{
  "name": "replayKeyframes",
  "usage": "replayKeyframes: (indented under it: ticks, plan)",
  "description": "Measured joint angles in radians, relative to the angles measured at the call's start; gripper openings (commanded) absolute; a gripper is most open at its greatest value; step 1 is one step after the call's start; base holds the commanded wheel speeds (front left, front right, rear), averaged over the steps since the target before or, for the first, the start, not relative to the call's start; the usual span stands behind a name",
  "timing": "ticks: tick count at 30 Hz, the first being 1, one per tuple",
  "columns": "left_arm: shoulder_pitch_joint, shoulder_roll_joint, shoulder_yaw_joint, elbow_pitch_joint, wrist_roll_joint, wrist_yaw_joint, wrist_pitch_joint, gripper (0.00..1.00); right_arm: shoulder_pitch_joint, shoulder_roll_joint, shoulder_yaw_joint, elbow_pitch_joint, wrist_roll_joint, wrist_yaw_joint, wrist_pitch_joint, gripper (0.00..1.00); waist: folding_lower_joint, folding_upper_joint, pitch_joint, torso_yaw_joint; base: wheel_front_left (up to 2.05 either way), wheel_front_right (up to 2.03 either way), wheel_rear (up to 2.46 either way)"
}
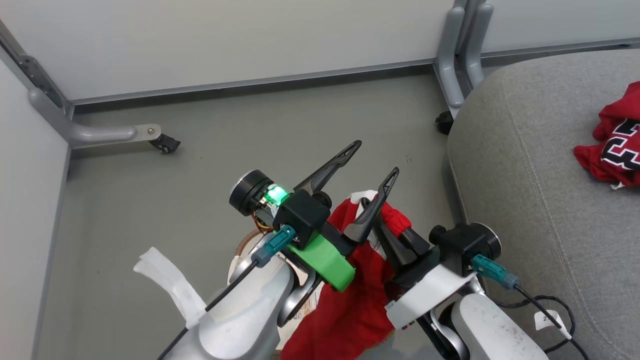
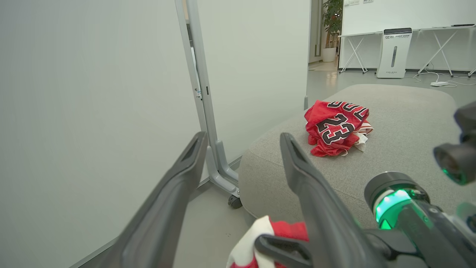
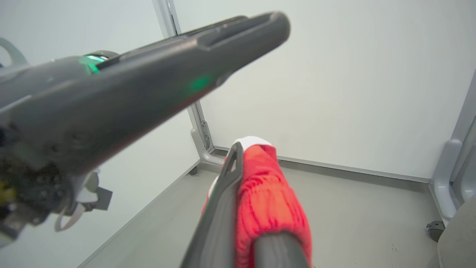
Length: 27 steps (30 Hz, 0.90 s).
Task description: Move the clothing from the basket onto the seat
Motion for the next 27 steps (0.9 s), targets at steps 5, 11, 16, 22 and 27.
replayKeyframes:
  ticks: [5,11,16,22,27]
  plan:
    - [0.0,0.0,0.003,0.002,0.002,0.0,0.0,1.0,0.0,0.0,-0.007,0.0,0.0,0.0,0.0,0.0,0.0,0.0,-0.002,-0.008,0.0,0.0,0.0]
    - [0.0,-0.001,0.004,0.003,0.003,0.0,0.0,1.0,0.002,0.0,-0.041,-0.009,-0.023,0.0,0.0,0.0,0.0,0.0,-0.001,-0.03,0.0,0.0,0.0]
    - [0.0,-0.001,0.005,0.003,0.005,0.0,0.0,1.0,0.009,0.0,-0.092,-0.028,-0.047,0.0,0.0,0.0,0.0,0.0,0.007,-0.059,0.0,0.0,0.0]
    - [0.0,0.001,0.005,0.005,0.008,0.0,-0.002,1.0,0.021,0.0,-0.154,-0.065,-0.074,0.0,0.0,0.0,0.0,0.0,0.018,-0.11,0.0,0.0,0.0]
    - [-0.003,0.004,0.001,0.008,0.011,0.0,-0.002,1.0,0.029,0.0,-0.197,-0.101,-0.086,0.0,0.0,0.0,0.0,0.0,0.03,-0.166,0.0,0.0,0.0]
